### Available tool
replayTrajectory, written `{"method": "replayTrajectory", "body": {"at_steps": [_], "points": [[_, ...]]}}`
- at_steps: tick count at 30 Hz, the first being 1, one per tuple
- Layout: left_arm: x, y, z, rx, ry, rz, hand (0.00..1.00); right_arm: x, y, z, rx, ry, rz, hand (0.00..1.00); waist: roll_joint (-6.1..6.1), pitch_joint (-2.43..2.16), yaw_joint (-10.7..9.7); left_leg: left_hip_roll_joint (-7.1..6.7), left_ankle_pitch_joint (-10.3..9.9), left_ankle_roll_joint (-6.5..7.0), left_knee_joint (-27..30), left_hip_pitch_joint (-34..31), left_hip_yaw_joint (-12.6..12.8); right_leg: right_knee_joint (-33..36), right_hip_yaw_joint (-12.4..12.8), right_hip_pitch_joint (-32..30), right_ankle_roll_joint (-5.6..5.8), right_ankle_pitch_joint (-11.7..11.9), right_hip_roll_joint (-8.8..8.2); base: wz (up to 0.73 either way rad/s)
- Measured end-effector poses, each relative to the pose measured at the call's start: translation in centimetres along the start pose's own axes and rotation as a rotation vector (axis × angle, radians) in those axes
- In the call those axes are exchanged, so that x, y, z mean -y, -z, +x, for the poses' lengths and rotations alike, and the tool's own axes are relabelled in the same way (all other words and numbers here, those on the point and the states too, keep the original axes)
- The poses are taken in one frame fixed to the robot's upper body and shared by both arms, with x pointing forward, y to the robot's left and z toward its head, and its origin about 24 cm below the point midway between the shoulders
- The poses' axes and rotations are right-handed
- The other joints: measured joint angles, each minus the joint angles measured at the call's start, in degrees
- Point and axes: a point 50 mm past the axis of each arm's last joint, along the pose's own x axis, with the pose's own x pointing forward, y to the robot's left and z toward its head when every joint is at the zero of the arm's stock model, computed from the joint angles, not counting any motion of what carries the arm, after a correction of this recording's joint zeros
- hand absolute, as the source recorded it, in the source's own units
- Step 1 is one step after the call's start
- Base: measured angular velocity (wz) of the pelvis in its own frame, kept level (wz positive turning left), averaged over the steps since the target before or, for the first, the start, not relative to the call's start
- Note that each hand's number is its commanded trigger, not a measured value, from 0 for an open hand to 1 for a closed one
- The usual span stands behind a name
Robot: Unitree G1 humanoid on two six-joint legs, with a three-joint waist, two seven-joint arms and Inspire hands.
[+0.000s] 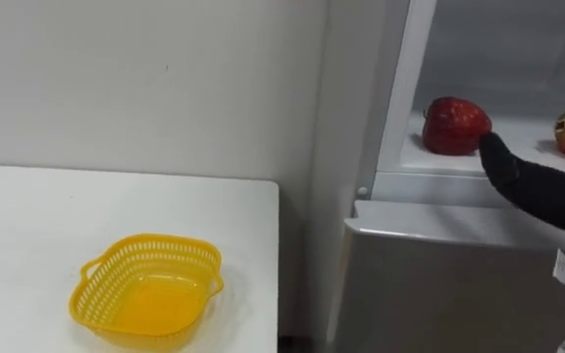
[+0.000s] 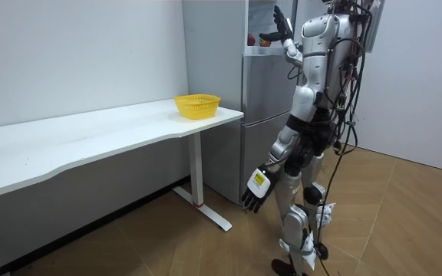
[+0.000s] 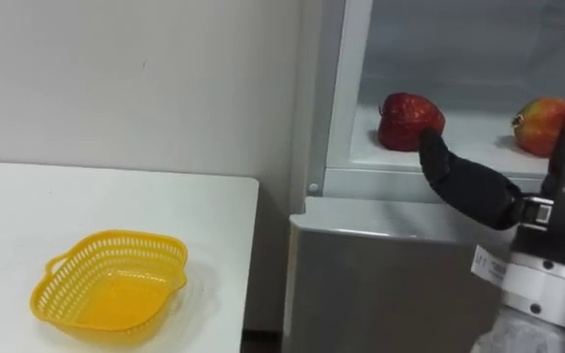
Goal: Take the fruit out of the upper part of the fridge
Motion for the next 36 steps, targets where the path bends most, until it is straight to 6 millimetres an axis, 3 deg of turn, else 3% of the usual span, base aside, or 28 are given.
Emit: {"method": "replayTrajectory", "body": {"at_steps": [9, 16, 24, 30, 36], "points": [[-0.4, 1.2, -0.2, -0.058, 0.001, 0.065, 0.00, -1.0, 0.8, 3.4, -0.072, -0.059, 0.068, 0.00, -1.75, -0.72, 1.8, 0.01, 0.0, 0.01, 0.3, 0.1, -1.3, 0.0, -1.5, 0.7, 0.00, 0.0, -0.10, 0.07], [-0.2, 2.2, -0.5, -0.098, 0.024, 0.106, 0.00, -1.4, 3.5, 3.8, -0.249, -0.192, 0.149, 0.00, -1.60, -0.58, 1.5, -0.15, 0.0, 0.01, 0.9, -0.2, -2.8, -0.3, -2.2, 1.3, 0.00, 0.0, -0.17, 0.09], [-0.1, 2.9, -0.7, -0.125, 0.044, 0.109, 0.00, -0.1, 5.5, 5.7, -0.366, -0.261, 0.202, 0.00, -2.24, -0.51, 1.3, -0.19, 0.0, -0.06, 1.3, -0.6, -2.8, -0.7, -2.4, 1.6, 0.00, 0.0, -0.17, 0.02], [-0.4, 2.9, -0.8, -0.118, 0.036, 0.112, 0.00, 0.0, 6.5, 5.7, -0.417, -0.320, 0.211, 0.00, -3.37, -0.73, 1.1, -0.21, 0.0, -0.07, 1.9, -1.1, -2.8, -0.7, -2.4, 1.5, -0.05, 0.0, -0.19, 0.00], [-0.8, 3.1, -0.9, -0.125, 0.034, 0.089, 0.00, 0.4, 6.5, 6.1, -0.417, -0.376, 0.196, 0.00, -3.57, -0.86, 1.2, -0.22, 0.0, -0.07, 2.1, -1.0, -2.8, -0.7, -2.3, 1.7, -0.13, 0.1, -0.18, 0.00]]}}
